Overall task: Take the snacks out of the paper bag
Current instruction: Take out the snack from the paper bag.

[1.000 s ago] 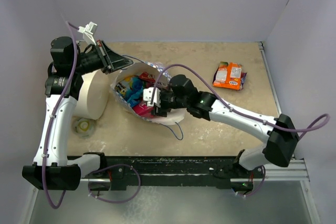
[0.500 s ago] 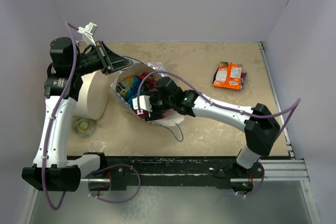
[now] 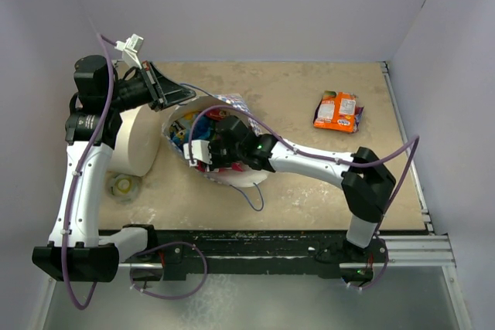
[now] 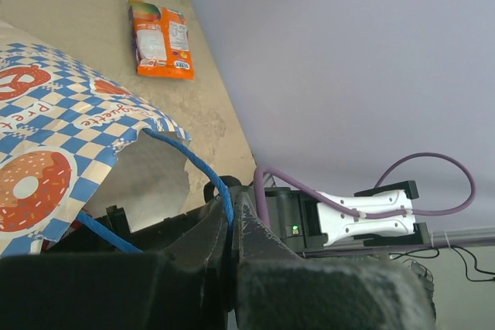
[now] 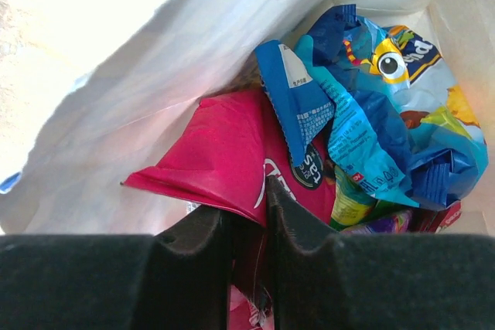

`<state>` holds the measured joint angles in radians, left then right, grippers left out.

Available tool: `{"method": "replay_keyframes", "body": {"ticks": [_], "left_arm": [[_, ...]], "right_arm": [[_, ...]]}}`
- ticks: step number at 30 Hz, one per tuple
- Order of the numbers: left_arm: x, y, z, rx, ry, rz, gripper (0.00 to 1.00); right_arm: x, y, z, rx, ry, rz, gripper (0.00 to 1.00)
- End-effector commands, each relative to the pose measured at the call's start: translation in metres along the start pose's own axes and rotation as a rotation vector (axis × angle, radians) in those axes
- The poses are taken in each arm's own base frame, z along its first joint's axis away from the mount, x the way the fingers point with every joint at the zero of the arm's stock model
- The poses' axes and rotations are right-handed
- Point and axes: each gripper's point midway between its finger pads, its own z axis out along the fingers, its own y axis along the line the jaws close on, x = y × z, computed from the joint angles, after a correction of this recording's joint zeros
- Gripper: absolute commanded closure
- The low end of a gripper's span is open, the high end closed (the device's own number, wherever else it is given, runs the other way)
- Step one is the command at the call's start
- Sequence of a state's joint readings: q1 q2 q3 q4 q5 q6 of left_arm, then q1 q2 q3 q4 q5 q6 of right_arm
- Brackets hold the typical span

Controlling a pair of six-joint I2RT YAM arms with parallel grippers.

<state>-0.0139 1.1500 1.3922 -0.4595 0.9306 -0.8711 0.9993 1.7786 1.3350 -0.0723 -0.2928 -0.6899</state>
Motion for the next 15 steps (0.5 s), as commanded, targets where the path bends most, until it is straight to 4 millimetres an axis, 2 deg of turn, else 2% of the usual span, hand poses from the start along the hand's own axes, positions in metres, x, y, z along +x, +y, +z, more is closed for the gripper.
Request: {"method": "replay_keyframes", "body": {"ticks": [1, 3, 8, 15], "left_arm": [[-0.006, -0.026, -0.007, 0.061, -0.018, 0.086, 1.00], [-0.006, -0.026, -0.007, 0.061, -0.017, 0.086, 1.00], [-0.006, -0.025, -0.005, 0.065, -0.009, 0.085, 1.00], [-0.005, -0.022, -0.004, 0.060, -0.001, 0.076, 1.00]], "right_arm": [[-0.039, -0.027, -0.031, 0.109, -0.100, 0.002, 0.80], [-0.044, -0.024, -0.041, 0.106, -0.119, 0.025, 0.83], [-0.061, -0.031, -0.062, 0.168, -0.181, 0.099, 0.99], [-0.086, -0.037, -0.098, 0.220, -0.259, 0.171, 1.00]]}}
